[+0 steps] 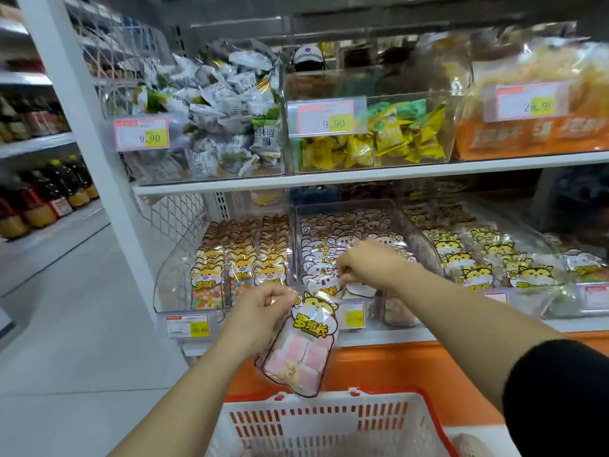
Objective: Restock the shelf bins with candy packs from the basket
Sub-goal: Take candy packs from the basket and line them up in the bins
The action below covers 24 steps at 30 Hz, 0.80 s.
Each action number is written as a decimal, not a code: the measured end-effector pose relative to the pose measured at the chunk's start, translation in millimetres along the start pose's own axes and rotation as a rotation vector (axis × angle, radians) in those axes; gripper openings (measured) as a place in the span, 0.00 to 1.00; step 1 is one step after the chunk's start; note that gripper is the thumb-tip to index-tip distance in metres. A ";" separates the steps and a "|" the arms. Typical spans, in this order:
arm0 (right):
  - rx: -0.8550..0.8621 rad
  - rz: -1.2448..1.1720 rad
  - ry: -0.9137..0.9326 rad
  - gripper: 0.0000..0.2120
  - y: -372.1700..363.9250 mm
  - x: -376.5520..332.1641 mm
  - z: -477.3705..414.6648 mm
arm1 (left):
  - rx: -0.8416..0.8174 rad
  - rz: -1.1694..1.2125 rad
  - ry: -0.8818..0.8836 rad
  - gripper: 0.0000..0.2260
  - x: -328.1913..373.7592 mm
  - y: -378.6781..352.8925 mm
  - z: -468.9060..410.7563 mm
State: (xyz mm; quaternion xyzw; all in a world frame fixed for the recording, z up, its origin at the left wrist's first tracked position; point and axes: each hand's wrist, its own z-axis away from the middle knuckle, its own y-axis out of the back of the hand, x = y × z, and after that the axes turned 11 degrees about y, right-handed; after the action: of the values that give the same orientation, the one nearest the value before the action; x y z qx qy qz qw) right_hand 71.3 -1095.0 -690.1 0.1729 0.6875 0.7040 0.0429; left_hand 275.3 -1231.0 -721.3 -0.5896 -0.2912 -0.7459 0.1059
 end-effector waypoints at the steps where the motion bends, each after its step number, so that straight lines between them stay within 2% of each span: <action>1: 0.000 -0.001 -0.017 0.11 -6.2 0.2 -1.8 | 0.016 0.029 0.018 0.05 -0.3 0.1 -1.3; 3: 0.031 0.032 -0.045 0.14 -14.3 -0.2 -2.8 | 0.019 0.155 0.094 0.06 -0.2 -0.7 -2.7; 5: 0.203 0.022 -0.103 0.18 -13.2 -3.1 5.1 | 0.020 0.254 0.152 0.06 -0.3 -2.1 -3.8; 6: 0.382 -0.088 -0.132 0.19 -7.4 -8.4 13.5 | 0.033 0.280 0.163 0.06 0.0 -3.1 -5.8; 8: 0.686 -0.580 -0.208 0.19 8.6 -28.4 35.0 | 0.070 0.335 0.191 0.07 2.4 -5.3 -9.7; 9: 0.692 -0.863 -0.241 0.20 15.1 -39.3 45.5 | 0.077 0.373 0.209 0.07 6.8 -9.0 -10.7; 10: 0.595 -1.059 -0.276 0.24 18.2 -50.0 55.0 | 0.065 0.418 0.233 0.06 11.5 -13.8 -10.9; 12: 0.379 -1.161 -0.327 0.29 8.3 -59.5 68.6 | 0.021 0.499 0.272 0.04 22.4 -26.1 -8.1; 13: 0.365 -1.209 -0.337 0.26 -1.8 -56.9 72.9 | -0.001 0.529 0.286 0.04 28.0 -32.6 -5.1; 15: 0.459 -1.339 -0.375 0.18 -9.1 -43.0 87.0 | -0.040 0.593 0.308 0.03 31.3 -40.9 -2.3; 17: 0.578 -1.348 -0.417 0.12 -11.3 -27.1 105.6 | -0.066 0.688 0.331 0.02 31.8 -42.5 -0.5; 21: 0.839 -1.485 -0.522 0.07 -11.6 -12.5 141.8 | -0.040 0.783 0.373 0.03 37.9 -40.2 2.8; 24: 0.899 -1.479 -0.599 0.02 -20.1 -18.6 153.3 | -0.032 0.829 0.372 0.09 43.5 -45.7 3.9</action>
State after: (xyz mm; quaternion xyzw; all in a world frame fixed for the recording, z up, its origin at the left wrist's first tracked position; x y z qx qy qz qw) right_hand 131.6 -953.3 -714.1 -0.1354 0.7924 0.0890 0.5881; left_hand 243.2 -1183.8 -694.0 -0.5138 0.0048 -0.7383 0.4370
